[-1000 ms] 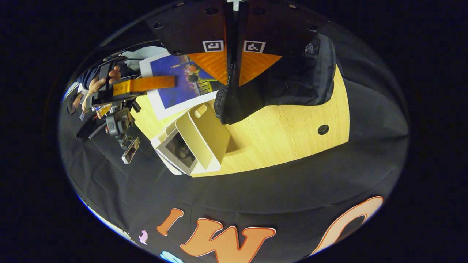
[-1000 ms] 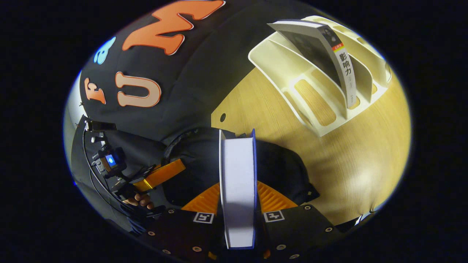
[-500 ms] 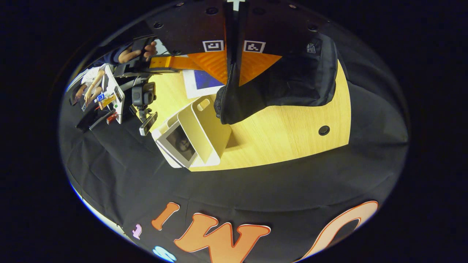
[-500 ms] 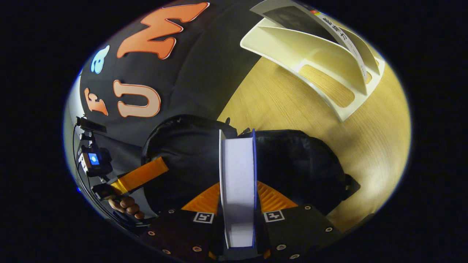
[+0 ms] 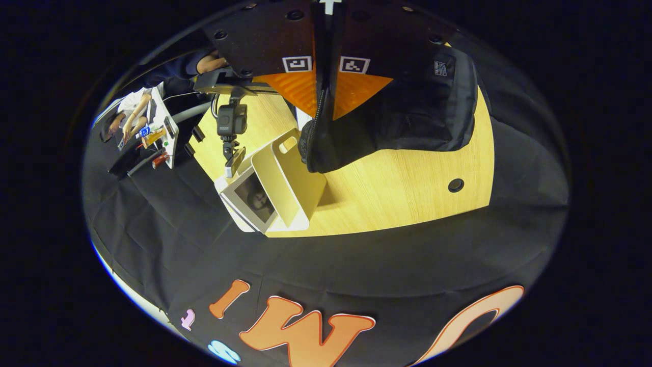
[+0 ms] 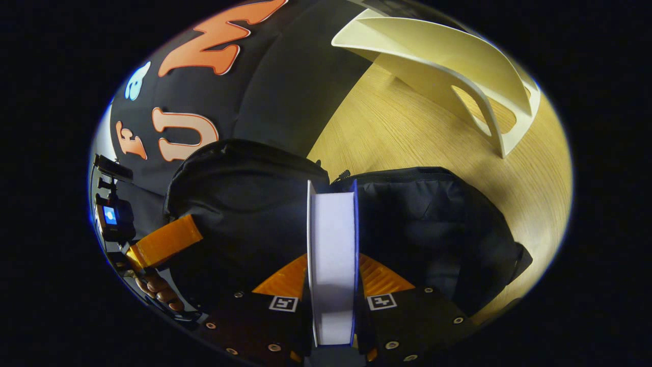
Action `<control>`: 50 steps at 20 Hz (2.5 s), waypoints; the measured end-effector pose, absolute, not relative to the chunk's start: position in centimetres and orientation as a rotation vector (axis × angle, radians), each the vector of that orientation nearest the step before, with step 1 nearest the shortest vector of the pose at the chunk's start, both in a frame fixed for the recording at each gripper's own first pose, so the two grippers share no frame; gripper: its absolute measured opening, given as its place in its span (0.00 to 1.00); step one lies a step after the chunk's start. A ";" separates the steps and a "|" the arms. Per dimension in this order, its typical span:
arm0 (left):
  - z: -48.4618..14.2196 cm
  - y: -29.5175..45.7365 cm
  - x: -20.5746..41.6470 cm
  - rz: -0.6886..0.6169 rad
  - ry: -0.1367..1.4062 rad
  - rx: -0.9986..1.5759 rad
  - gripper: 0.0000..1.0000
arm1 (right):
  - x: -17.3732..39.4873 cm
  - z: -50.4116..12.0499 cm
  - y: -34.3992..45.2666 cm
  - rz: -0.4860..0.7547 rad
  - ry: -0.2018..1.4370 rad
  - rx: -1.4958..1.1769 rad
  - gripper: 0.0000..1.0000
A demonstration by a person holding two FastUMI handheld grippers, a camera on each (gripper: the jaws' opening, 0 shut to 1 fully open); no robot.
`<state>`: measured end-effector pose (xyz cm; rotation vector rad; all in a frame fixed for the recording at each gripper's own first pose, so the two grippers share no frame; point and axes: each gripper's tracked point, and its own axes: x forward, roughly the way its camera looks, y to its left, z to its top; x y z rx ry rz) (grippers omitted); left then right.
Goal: Open the schoolbag, grab two books from the bookshelf and put them into the schoolbag.
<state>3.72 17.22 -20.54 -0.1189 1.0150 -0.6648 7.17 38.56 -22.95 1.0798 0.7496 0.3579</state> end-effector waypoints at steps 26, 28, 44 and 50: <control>-21.8 17.3 2.6 -0.488 1.058 -0.121 0.06 | 1.9 -20.8 21.0 0.215 0.953 0.472 0.98; -22.0 17.3 2.5 -0.488 1.059 -0.115 0.06 | 1.7 -19.8 19.3 0.211 0.967 0.405 0.98; -21.8 17.1 2.3 -0.432 1.089 -0.159 0.06 | 7.1 -13.8 8.0 0.169 1.081 0.132 0.99; -22.0 17.6 2.1 -0.383 1.094 -0.176 0.06 | 11.2 -13.5 7.2 0.192 1.099 0.067 0.99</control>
